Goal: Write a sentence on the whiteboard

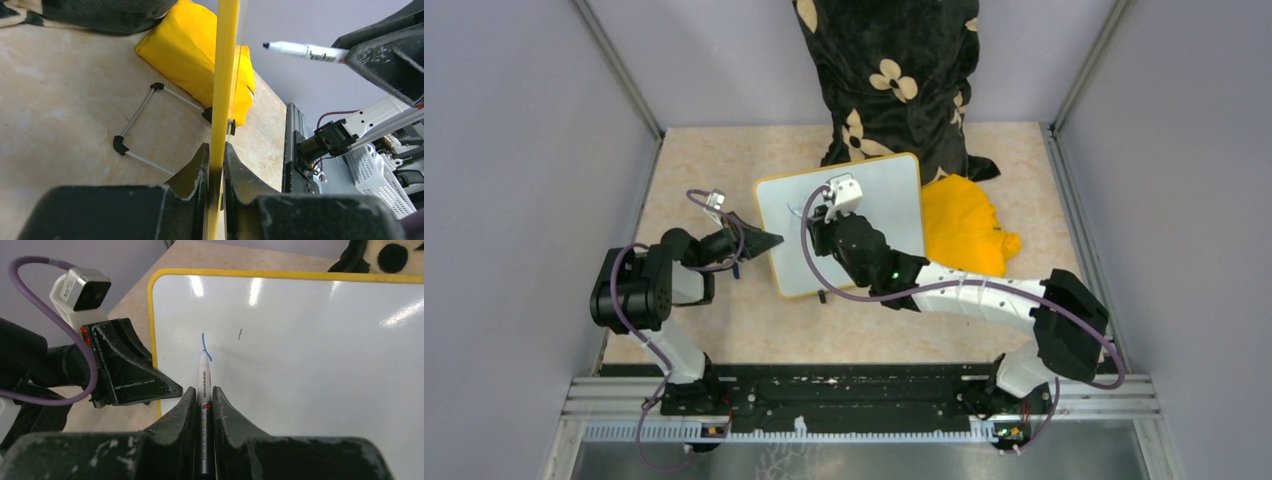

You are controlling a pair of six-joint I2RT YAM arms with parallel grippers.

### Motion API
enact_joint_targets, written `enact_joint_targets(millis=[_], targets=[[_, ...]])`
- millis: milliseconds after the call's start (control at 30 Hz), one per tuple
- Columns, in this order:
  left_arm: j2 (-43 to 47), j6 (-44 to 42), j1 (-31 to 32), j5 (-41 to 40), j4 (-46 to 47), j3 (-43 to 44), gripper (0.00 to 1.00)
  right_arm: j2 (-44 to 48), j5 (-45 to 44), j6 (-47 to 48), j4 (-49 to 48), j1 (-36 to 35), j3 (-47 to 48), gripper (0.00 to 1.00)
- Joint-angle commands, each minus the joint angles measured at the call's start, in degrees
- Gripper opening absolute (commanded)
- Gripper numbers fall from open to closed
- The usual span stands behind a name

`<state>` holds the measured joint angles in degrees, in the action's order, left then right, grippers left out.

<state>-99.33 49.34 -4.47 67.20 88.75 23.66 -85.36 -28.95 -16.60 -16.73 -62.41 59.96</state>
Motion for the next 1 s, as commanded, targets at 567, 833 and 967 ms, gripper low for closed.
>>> enact_joint_targets(millis=[567,833,967], targets=[[-0.16,-1.52,0.50,-1.23,8.63,-0.19,0.00,-0.47,0.72,-0.48,-3.74,2.60,3.91,0.00],[-0.16,-1.52,0.60,-1.28,8.90,-0.19,0.00,-1.96,1.60,-0.71,-2.48,2.93,4.19,0.00],[-0.06,-1.46,0.65,-1.25,8.90,-0.23,0.00,-2.27,2.02,-0.96,-1.68,2.94,3.97,0.00]])
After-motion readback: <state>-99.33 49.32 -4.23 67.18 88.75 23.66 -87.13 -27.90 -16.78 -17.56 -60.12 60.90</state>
